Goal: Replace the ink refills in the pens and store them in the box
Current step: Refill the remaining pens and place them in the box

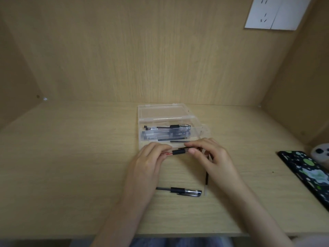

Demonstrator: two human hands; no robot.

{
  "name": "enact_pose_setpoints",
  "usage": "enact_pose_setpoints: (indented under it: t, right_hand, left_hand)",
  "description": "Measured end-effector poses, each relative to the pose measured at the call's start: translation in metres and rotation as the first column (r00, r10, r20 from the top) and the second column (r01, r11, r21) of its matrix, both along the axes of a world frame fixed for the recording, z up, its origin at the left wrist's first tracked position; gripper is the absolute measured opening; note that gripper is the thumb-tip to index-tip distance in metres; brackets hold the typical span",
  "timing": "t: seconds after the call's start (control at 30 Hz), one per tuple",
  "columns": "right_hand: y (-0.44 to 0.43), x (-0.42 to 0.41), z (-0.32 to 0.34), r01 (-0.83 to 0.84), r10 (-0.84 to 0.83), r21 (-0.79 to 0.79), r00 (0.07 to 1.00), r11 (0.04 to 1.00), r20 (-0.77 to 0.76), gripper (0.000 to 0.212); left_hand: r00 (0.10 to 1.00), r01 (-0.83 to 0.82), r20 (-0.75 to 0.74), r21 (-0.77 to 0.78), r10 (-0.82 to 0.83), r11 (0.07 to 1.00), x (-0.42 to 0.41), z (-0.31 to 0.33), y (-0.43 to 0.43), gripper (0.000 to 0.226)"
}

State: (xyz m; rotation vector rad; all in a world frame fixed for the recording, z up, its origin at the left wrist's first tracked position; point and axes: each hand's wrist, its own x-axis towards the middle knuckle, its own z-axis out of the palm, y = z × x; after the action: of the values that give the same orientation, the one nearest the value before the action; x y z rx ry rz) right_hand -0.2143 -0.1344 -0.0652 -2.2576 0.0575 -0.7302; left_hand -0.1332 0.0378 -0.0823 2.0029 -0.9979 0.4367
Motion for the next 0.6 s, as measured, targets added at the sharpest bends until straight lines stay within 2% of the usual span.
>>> enact_pose_setpoints:
  t: [0.13,0.23,0.4,0.6]
  right_hand:
    - [0.005,0.0,-0.003,-0.007,0.013,0.206,1.0,0.979,-0.028,0.022]
    - [0.01,0.0,-0.004,-0.086,0.097,0.26,0.995,0.962,-0.03,0.022]
    - [0.018,-0.004,-0.004,-0.102,0.123,0.23,0.99,0.968,-0.075,0.016]
    - [0.016,-0.002,-0.007,-0.063,0.076,0.163,0.994,0.985,-0.077,0.021]
  left_hand:
    - [0.999,0.016,0.036,0.096,-0.019,0.995,0.0,-0.001,-0.002,0.027]
    - [1.0,0.029,0.008,0.156,-0.03,0.987,-0.006,0.002,-0.002,0.029]
    - [0.999,0.052,0.009,0.143,-0.054,0.988,-0.005,-0.002,-0.003,0.037]
    - [0.995,0.038,0.08,0.175,-0.052,0.984,-0.006,-0.001,-0.002,0.033]
